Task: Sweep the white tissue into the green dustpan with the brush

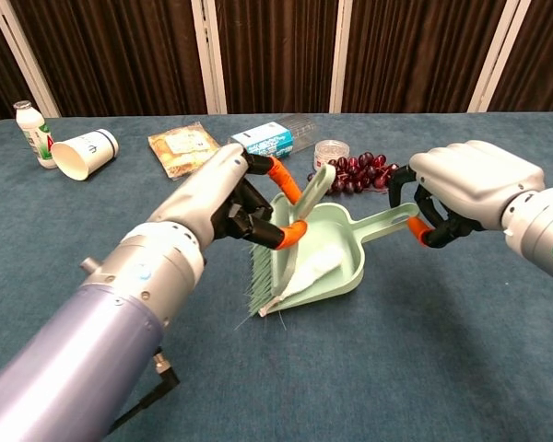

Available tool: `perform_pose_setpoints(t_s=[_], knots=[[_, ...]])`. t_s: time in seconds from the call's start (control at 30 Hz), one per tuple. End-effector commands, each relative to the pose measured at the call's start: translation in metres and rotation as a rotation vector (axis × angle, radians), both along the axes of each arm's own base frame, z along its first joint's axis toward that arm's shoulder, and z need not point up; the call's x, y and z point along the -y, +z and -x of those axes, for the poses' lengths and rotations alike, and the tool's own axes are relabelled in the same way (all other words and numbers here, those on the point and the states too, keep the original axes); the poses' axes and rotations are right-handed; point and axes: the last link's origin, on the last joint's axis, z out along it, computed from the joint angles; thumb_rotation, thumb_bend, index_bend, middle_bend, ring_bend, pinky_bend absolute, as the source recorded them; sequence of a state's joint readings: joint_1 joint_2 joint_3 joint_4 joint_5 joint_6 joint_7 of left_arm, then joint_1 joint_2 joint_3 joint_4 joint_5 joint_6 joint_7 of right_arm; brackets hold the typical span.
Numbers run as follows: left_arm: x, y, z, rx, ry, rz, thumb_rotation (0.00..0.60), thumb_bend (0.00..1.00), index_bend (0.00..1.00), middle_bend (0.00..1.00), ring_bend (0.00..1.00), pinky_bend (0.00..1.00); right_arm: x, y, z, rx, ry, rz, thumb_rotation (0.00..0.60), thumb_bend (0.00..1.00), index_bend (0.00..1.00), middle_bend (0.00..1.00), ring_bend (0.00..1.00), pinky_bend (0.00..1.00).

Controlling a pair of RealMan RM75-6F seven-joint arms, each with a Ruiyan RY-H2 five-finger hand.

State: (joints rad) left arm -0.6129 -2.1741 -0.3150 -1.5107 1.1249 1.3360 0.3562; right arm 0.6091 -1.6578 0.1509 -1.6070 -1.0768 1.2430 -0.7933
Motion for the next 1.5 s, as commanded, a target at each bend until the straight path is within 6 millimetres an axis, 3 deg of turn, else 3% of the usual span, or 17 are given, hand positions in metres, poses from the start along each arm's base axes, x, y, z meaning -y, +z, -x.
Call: perform_pose_setpoints(t_s=[0.03, 0.37, 0.67, 1.3, 1.37, 1.5], knots=[[-0.002, -0.001, -0.01, 0.027, -0.013, -0.011, 0.6, 0.67, 0.79, 1.0, 1.0, 1.0, 0.001, 0.001, 0.0, 0.0, 0.0, 0.0, 0.6, 0.54, 0.66, 0.75, 0.74, 0.81], [-0.01, -0.006, -0.038, 0.047, -0.063, -0.042, 0.6, 0.66, 0.79, 1.0, 1.0, 1.0, 0.002, 0.0, -0.003, 0.005, 0.004, -0.002, 0.6, 0.55, 0.66, 0.75, 0.74, 0.81], [-0.01, 0.002, -0.037, 0.083, -0.063, -0.046, 0.6, 0.66, 0.79, 1.0, 1.0, 1.0, 0.004, 0.002, -0.001, -0.008, -0.003, 0.006, 0.6, 0.55, 0.66, 0.75, 0.74, 0.81], [-0.024, 0.048, -0.03, 0.065, -0.124, -0.119, 0.6, 0.66, 0.79, 1.0, 1.0, 1.0, 0.007, -0.005, 0.008, -0.041, -0.026, 0.009, 0.6, 0.54, 0.66, 0.75, 0.74, 0.81], [-0.027, 0.054, -0.028, 0.059, -0.129, -0.131, 0.6, 0.66, 0.79, 1.0, 1.0, 1.0, 0.006, -0.005, 0.01, -0.047, -0.03, 0.009, 0.6, 0.54, 0.6, 0.75, 0.74, 0.81], [-0.031, 0.065, -0.022, 0.055, -0.126, -0.15, 0.6, 0.66, 0.79, 1.0, 1.0, 1.0, 0.004, -0.006, 0.013, -0.064, -0.04, 0.007, 0.6, 0.54, 0.35, 0.75, 0.74, 0.81]])
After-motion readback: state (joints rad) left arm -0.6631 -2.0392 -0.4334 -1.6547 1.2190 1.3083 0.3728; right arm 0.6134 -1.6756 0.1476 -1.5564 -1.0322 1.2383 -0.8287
